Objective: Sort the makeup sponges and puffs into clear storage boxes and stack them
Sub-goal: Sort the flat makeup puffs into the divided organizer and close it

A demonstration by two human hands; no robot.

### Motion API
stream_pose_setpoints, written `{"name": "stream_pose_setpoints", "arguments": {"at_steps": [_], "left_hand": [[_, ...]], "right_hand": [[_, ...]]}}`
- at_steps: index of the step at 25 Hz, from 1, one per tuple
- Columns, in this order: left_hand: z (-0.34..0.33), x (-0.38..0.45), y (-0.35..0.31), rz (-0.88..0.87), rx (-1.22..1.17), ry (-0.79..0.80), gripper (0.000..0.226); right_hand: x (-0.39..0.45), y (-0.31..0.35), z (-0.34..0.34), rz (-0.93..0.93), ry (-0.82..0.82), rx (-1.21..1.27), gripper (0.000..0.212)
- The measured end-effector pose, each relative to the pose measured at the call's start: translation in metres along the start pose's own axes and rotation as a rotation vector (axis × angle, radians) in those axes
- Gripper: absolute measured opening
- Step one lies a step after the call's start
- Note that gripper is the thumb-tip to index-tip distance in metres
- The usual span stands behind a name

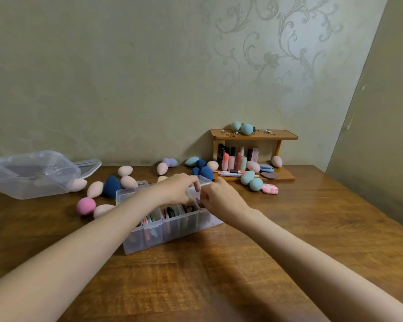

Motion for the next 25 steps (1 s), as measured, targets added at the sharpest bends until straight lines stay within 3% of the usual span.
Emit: {"name": "stream_pose_setpoints", "arguments": {"at_steps": [3, 7, 9, 12, 14, 17, 20, 23, 25], "left_hand": [[0.002, 0.007, 0.0, -0.064, 0.059, 0.109, 0.027], [0.007, 0.015, -0.006, -0.125, 0.061, 0.183, 0.018], [0.01, 0.019, -0.011, -0.117, 0.051, 0.216, 0.02], [0.014, 0.027, -0.014, -0.085, 0.07, 0.305, 0.023], [0.015, 0.032, -0.015, -0.089, 0.078, 0.348, 0.023], [0.015, 0.033, -0.013, -0.103, 0.068, 0.347, 0.02], [0.012, 0.028, -0.008, -0.106, 0.041, 0.296, 0.021], [0.01, 0.022, -0.007, -0.119, 0.019, 0.231, 0.02], [0.01, 0.02, -0.009, -0.104, 0.023, 0.233, 0.022]], "right_hand": [[0.01, -0.019, 0.007, -0.038, 0.033, 0.115, 0.022], [0.033, -0.1, 0.025, -0.515, -0.149, 0.392, 0.024], [0.037, -0.145, 0.011, -0.734, -0.012, 0.317, 0.022], [0.043, -0.18, -0.015, -0.872, 0.127, 0.148, 0.011], [0.045, -0.191, -0.025, -0.937, 0.135, 0.103, 0.026], [0.044, -0.193, -0.039, -0.935, 0.119, 0.071, 0.032], [0.042, -0.191, -0.027, -0.928, -0.11, 0.24, 0.026], [0.045, -0.159, 0.017, -0.71, -0.377, 0.458, 0.011], [0.049, -0.111, 0.041, -0.495, -0.291, 0.53, 0.021]]}}
Point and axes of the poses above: each hand's wrist, its own x-axis towards the middle knuckle, its own z-axis out of the back of the hand, y = z × x, the point moved 3 cm from there along x, towards the middle knuckle, and after that the axes turned 10 degrees about -z, right-handed, at the moved point
